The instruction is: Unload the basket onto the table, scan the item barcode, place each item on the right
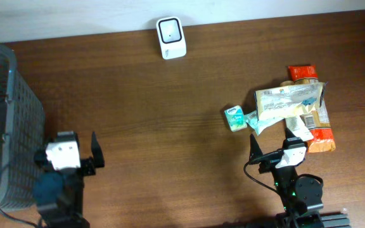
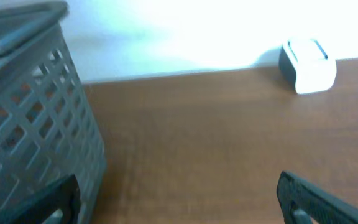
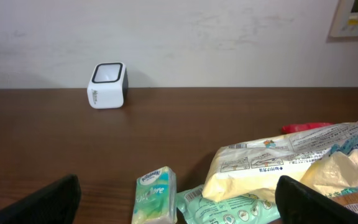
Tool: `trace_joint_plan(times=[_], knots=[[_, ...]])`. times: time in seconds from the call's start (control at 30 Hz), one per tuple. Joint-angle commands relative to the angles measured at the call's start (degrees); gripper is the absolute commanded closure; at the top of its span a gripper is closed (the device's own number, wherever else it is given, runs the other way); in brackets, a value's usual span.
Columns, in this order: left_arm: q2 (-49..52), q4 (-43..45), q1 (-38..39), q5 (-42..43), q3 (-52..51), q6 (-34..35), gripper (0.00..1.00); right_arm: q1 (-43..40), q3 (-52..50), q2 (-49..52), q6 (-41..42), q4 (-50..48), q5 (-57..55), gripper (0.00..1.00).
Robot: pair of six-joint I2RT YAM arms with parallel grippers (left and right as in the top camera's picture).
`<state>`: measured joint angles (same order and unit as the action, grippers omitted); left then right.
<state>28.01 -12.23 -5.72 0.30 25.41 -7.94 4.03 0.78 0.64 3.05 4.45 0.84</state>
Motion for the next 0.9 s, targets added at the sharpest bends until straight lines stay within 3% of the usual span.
trace_joint_plan(times=[0.0,0.17,0.23,0.33,0.87], knots=[[-8.44,6.08,1.31,0.79,-10.78,-0.76,0.01,-0.35,-0.46,-0.44,0.22,0.11,-0.7,0.02],[-18.97,15.17,2.75,0.37,-24.92,-0.76,0.01,-0.35,-0.46,-0.44,0.22,0.11,-0.7,0.01],[-22.14,8.72,3.41,-0.59,-24.92,-0.96,0.01,-0.35,-0.46,-0.44,0.22,0.11,-0.7,0.02],[-27.93,7.52,4.0,-0.66,-24.92,-0.92,0.01,-0.35,-0.46,-0.44,0.22,0.11,-0.7,0.02],[-27.71,7.43,5.18,-0.66,-24.9,-0.92,0.01,-0.35,-0.46,-0.44,0.22,0.11,-0.7,0.02]])
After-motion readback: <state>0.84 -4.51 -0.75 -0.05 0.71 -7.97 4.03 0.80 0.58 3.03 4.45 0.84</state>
